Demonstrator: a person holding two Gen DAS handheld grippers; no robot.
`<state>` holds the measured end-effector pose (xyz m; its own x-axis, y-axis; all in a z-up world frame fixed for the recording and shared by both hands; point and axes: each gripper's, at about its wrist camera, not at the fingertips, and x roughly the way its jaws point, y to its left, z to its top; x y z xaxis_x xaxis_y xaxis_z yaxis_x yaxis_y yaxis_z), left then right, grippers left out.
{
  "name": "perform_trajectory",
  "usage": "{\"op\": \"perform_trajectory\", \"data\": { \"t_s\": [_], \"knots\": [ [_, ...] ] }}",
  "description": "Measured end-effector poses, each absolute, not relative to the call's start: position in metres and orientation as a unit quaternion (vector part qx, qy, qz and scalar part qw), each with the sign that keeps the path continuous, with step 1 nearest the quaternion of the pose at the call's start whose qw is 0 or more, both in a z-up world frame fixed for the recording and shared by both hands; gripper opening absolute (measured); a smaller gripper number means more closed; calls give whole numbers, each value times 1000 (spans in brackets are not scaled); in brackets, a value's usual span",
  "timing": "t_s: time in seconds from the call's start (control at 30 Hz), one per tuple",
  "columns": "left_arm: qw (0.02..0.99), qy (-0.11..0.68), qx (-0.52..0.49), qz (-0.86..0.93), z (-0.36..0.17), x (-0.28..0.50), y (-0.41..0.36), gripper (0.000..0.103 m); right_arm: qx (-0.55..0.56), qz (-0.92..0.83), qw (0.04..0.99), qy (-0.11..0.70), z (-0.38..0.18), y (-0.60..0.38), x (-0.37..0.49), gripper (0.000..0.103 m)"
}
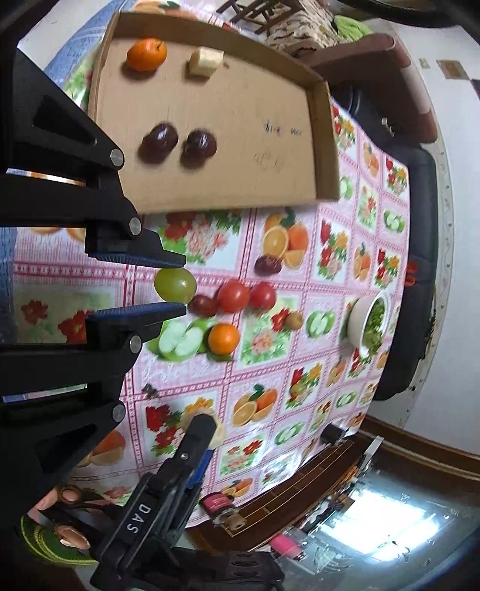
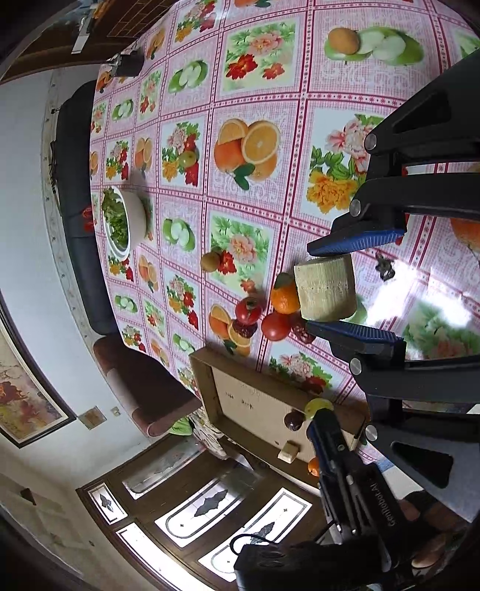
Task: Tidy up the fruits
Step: 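Grasp a green grape with the left tool while the right tool grasps a pale cube, then carry the grape with the left tool while the right tool carries the cube into the box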
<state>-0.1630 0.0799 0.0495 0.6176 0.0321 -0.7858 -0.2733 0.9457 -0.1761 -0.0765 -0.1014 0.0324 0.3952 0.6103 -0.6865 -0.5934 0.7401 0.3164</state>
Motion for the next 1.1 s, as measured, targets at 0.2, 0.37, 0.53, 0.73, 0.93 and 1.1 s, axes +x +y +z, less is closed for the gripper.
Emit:
{"op": "perform_trajectory", "data": {
  "t_s": [0.2,0.37,0.53,0.73,0.93,1.1],
  "knots": [
    [889,420,-144,114,54,-170,101,16,6,377,831,410,37,-86,-80,36],
    [887,412,-156,138,56,-175,122,16,-4,393,824,408,41,-67,-85,36],
    [885,408,-164,156,56,-181,139,16,-15,407,818,406,43,-48,-91,36],
    [883,402,-175,168,55,-187,157,16,-26,422,810,406,46,-29,-96,35],
    [882,394,-184,181,56,-192,174,16,-34,436,804,403,50,-12,-101,35],
    [880,389,-193,191,55,-194,191,16,-37,446,797,405,51,4,-102,35]
  ]
}}
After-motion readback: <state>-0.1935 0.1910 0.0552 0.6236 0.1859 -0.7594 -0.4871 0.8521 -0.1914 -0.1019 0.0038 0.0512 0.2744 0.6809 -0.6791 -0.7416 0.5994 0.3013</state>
